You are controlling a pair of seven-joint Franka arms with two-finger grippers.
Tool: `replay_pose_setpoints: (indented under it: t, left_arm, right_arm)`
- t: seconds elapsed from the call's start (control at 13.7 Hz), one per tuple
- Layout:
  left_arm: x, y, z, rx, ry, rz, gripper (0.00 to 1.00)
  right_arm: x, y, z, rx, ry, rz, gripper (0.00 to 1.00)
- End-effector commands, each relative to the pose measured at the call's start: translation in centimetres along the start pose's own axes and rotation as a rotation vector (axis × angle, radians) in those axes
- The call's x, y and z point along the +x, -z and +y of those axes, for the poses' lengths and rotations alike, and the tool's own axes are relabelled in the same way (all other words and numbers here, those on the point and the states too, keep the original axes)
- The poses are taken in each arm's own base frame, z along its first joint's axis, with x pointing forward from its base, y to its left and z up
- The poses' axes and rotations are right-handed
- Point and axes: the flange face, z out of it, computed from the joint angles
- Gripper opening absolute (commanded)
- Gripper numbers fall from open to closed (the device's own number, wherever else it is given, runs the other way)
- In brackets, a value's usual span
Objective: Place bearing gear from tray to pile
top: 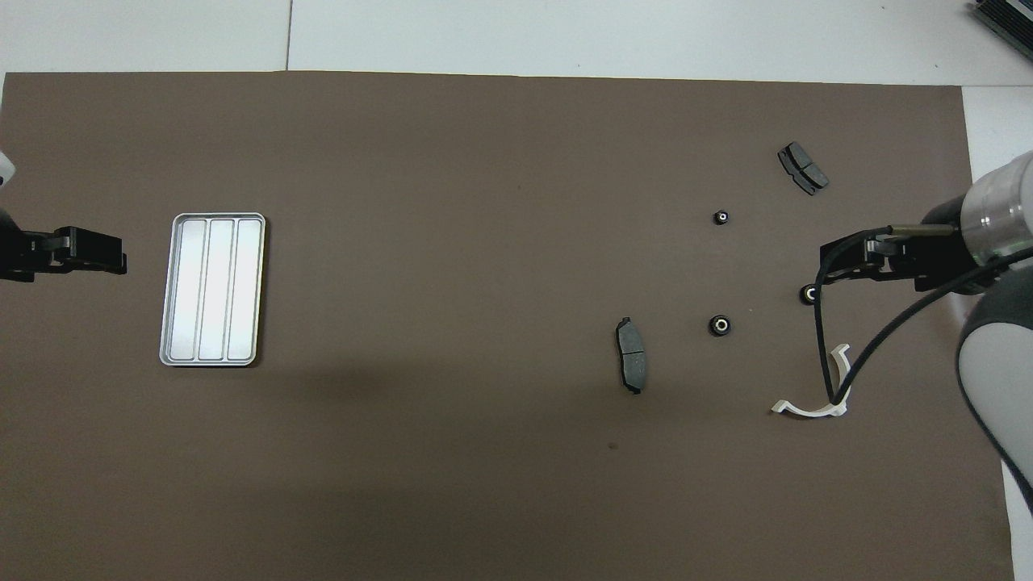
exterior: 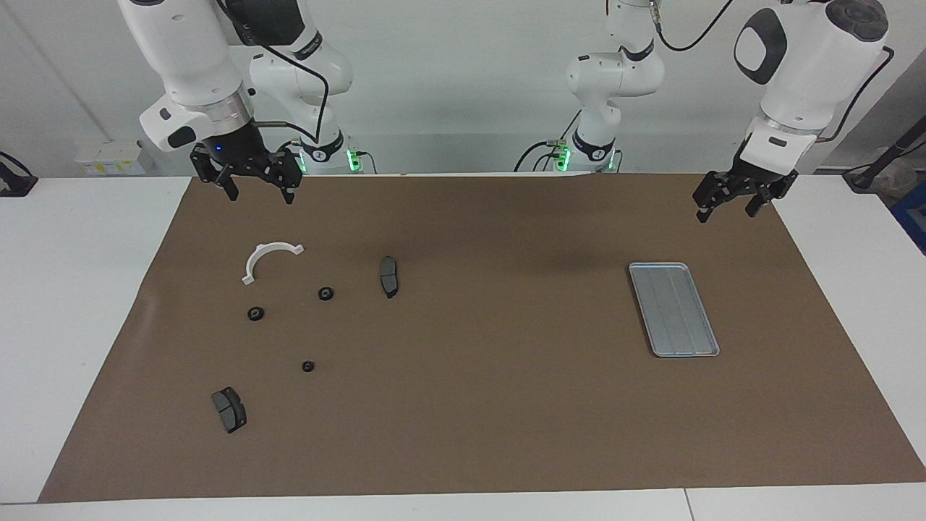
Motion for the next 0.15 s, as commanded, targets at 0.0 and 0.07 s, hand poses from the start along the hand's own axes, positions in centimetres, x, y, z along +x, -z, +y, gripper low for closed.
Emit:
replay_pose_setpoints:
  t: [0.0, 0.07]
  left_arm:
    - [-0.56, 0.56, 0.55, -0.032, -0.006, -0.024, 1.0]
    - [-0.75, 0.54, 0.54, -0.033, -0.008, -0.024, 1.0]
  right_arm:
    - [-0.14, 0.01, 0.08, 0.008, 0.043, 0.004, 1.0]
    - [-0.13, -0.06, 0.16, 0.008, 0.045, 0.002, 1.0]
